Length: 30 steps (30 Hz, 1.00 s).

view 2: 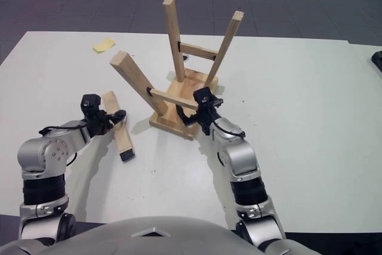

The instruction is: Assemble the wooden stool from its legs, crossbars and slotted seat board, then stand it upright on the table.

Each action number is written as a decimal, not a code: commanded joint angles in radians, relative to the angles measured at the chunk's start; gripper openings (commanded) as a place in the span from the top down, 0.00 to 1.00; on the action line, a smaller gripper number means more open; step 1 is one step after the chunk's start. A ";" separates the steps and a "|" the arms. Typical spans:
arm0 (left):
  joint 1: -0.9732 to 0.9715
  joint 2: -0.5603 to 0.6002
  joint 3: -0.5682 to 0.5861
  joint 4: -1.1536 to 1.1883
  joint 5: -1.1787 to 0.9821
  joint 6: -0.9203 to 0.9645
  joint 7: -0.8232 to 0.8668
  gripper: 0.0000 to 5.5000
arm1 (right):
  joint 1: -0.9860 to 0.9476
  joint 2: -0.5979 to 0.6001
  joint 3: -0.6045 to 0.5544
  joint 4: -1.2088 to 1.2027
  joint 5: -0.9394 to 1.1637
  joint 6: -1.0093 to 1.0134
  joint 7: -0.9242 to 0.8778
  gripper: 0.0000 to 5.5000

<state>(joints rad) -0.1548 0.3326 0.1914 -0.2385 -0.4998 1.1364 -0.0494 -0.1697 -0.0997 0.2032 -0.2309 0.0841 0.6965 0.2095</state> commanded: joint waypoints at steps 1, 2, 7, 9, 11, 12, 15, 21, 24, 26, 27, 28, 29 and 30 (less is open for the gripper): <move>0.038 -0.022 -0.021 0.068 0.004 0.023 -0.038 0.47 | 0.018 -0.015 -0.010 -0.043 -0.003 0.019 -0.002 0.02; 0.036 -0.023 -0.019 0.068 0.007 0.012 -0.043 0.50 | 0.026 -0.020 -0.013 -0.056 -0.002 0.022 -0.001 0.02; 0.040 -0.022 0.023 0.072 0.019 -0.042 -0.050 0.61 | 0.073 -0.047 -0.040 -0.105 0.005 0.044 0.000 0.02; 0.022 -0.023 0.069 0.085 0.019 -0.092 -0.048 0.61 | 0.094 -0.058 -0.056 -0.127 0.013 0.053 0.005 0.02; 0.000 -0.027 0.116 0.097 0.015 -0.148 -0.044 0.61 | 0.113 -0.057 -0.087 -0.146 0.041 0.070 0.018 0.02; -0.010 -0.028 0.134 0.098 0.016 -0.186 -0.045 0.61 | 0.122 -0.062 -0.103 -0.153 0.056 0.076 0.028 0.02; -0.043 -0.045 0.194 0.099 0.009 -0.289 -0.036 0.61 | 0.161 -0.115 -0.131 -0.186 0.089 0.076 0.082 0.02; -0.198 -0.059 0.322 -0.013 -0.066 -0.512 -0.022 0.61 | 0.207 -0.190 -0.458 -0.329 0.411 0.150 0.236 0.02; -0.300 0.002 0.274 -0.134 -0.069 -0.620 -0.103 0.61 | 0.102 -0.224 -0.732 -0.379 0.829 0.169 0.236 0.02; -0.349 0.057 0.209 -0.174 -0.041 -0.643 -0.164 0.61 | -0.036 -0.265 -0.804 -0.368 1.040 0.135 0.162 0.02; -0.373 0.078 0.182 -0.187 -0.034 -0.644 -0.190 0.61 | -0.116 -0.283 -0.809 -0.356 1.110 0.113 0.127 0.02; -0.399 0.098 0.156 -0.195 -0.028 -0.649 -0.217 0.61 | -0.203 -0.294 -0.800 -0.342 1.173 0.091 0.092 0.02; -0.429 0.114 0.129 -0.195 -0.020 -0.656 -0.248 0.61 | -0.301 -0.295 -0.781 -0.322 1.213 0.069 0.070 0.02; -0.457 0.128 0.104 -0.188 -0.012 -0.667 -0.278 0.61 | -0.391 -0.285 -0.754 -0.295 1.223 0.056 0.051 0.02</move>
<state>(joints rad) -0.4537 0.3425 0.4237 -0.3385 -0.5428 0.5363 -0.1857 -0.1861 -0.3398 -0.5078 -0.5392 1.0176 0.8188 0.3657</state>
